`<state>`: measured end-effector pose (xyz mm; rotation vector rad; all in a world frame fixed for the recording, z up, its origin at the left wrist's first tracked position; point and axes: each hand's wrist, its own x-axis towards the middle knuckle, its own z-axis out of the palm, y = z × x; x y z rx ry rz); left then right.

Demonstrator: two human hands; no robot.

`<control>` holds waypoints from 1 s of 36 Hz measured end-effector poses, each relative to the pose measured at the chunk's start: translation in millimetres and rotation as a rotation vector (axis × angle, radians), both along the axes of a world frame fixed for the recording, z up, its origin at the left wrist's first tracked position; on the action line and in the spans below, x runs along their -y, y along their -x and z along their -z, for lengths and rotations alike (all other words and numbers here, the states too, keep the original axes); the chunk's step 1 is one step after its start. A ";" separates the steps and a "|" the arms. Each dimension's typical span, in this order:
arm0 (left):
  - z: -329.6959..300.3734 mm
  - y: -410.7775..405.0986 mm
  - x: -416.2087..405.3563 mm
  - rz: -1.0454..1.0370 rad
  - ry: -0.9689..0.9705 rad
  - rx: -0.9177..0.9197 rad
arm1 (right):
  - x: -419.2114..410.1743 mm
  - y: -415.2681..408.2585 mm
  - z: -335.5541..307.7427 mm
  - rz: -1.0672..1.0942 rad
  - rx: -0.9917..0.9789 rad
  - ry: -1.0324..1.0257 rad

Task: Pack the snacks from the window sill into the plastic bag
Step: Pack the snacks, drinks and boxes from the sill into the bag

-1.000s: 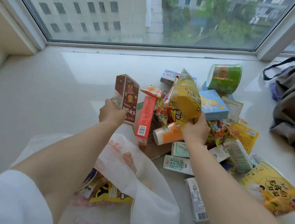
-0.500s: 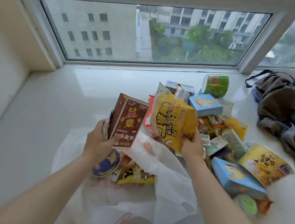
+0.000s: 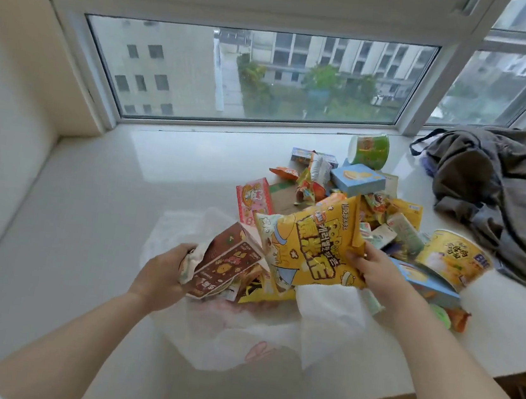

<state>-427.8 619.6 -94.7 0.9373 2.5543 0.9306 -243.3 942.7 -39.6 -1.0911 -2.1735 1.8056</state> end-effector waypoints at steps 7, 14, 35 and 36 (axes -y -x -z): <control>5.3 1.4 -3.6 0.252 0.433 -0.100 | 4.1 -8.1 -17.3 -0.265 0.234 -0.217; 17.9 0.1 -18.8 0.337 0.708 -0.208 | 6.6 0.9 -13.1 -0.378 0.414 -0.493; 35.4 -5.0 -23.3 0.535 0.932 -0.100 | 8.8 30.7 1.7 -0.091 0.367 -0.732; 34.9 -5.0 -22.9 0.550 0.958 -0.098 | 8.1 31.0 -0.8 -0.103 0.316 -0.670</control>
